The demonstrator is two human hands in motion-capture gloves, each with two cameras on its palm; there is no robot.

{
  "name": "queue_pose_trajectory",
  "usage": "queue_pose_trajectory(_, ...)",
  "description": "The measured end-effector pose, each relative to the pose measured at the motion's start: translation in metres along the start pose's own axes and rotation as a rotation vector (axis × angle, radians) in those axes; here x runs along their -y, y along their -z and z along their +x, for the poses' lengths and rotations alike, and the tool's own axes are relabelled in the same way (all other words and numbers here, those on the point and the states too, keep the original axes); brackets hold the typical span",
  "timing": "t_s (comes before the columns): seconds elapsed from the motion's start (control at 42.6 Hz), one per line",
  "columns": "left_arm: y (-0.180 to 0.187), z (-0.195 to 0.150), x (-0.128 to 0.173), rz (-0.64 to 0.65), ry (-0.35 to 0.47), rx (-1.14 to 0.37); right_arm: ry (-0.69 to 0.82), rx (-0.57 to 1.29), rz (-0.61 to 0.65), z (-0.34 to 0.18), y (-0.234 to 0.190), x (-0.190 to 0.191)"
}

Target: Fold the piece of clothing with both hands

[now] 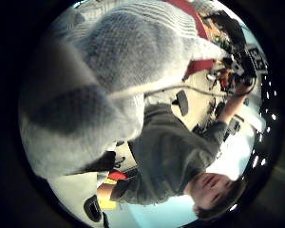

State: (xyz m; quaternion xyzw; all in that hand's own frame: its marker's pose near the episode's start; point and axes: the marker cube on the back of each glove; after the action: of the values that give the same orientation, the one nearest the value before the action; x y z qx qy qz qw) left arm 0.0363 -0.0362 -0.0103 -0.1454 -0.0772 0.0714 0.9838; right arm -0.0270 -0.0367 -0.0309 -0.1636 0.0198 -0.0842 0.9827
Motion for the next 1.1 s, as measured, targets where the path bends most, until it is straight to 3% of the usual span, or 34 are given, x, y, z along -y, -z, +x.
queue_pose_trajectory(0.188, 0.032, -0.035, 0.107, 0.004, 0.22, 0.055, -0.164, -0.009, -0.004, 0.025, 0.032, 0.091)
queue_pose_trajectory(0.282, 0.043, -0.025, 0.096, -0.087, 0.315, 0.079, -0.271, -0.003, -0.102, 0.026, 0.032, 0.116)
queue_pose_trajectory(0.328, 0.04, -0.022, 0.098, -0.157, 0.331, 0.079, -0.287, -0.021, -0.002, 0.019, 0.041, 0.115)
queue_pose_trajectory(0.422, 0.02, -0.028, 0.132, -0.209, 0.365, 0.06, -0.306, -0.028, 0.14, 0.013, 0.043, 0.13)
queue_pose_trajectory(0.563, -0.009, -0.042, 0.172, -0.18, 0.449, 0.021, -0.337, 0.075, 0.086, 0.006, 0.017, 0.156)
queue_pose_trajectory(0.633, -0.025, -0.044, 0.181, -0.179, 0.455, -0.002, -0.407, 0.118, 0.163, 0.007, 0.006, 0.168)
queue_pose_trajectory(0.751, -0.033, -0.059, 0.193, 0.017, 0.55, 0.092, -0.474, 0.12, 0.468, 0.014, 0.009, 0.18)
queue_pose_trajectory(0.845, -0.024, -0.067, 0.191, 0.188, 0.571, 0.133, -0.52, 0.094, 0.608, 0.026, 0.02, 0.172)
queue_pose_trajectory(0.985, 0.008, -0.073, 0.194, 0.474, 0.561, 0.051, -0.58, 0.053, 0.635, 0.049, 0.031, 0.151)
queue_pose_trajectory(1.103, 0.033, -0.09, 0.172, 0.606, 0.654, 0.099, -0.579, 0.089, 0.569, 0.084, 0.014, 0.184)
